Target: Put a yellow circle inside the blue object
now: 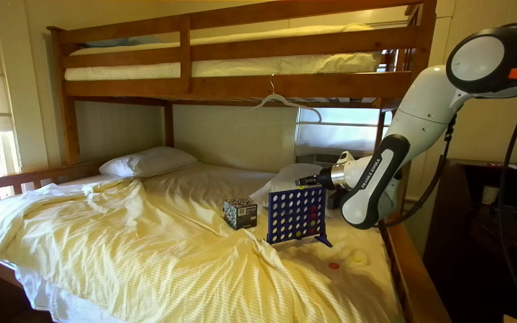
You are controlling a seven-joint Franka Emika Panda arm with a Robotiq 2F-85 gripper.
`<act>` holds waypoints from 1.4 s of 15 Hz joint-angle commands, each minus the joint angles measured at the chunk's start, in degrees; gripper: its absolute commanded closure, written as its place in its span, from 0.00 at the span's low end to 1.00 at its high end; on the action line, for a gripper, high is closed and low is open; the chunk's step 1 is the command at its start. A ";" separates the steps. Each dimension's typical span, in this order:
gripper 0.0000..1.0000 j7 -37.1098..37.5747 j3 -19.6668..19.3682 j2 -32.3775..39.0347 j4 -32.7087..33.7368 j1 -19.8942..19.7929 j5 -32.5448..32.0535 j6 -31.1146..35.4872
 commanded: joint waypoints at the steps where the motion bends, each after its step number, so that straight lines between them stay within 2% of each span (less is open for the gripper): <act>1: 0.90 0.30 -0.72 1.49 1.52 1.18 1.12 1.49; 21: 0.90 -2.14 -1.55 4.09 3.05 3.21 3.99 1.65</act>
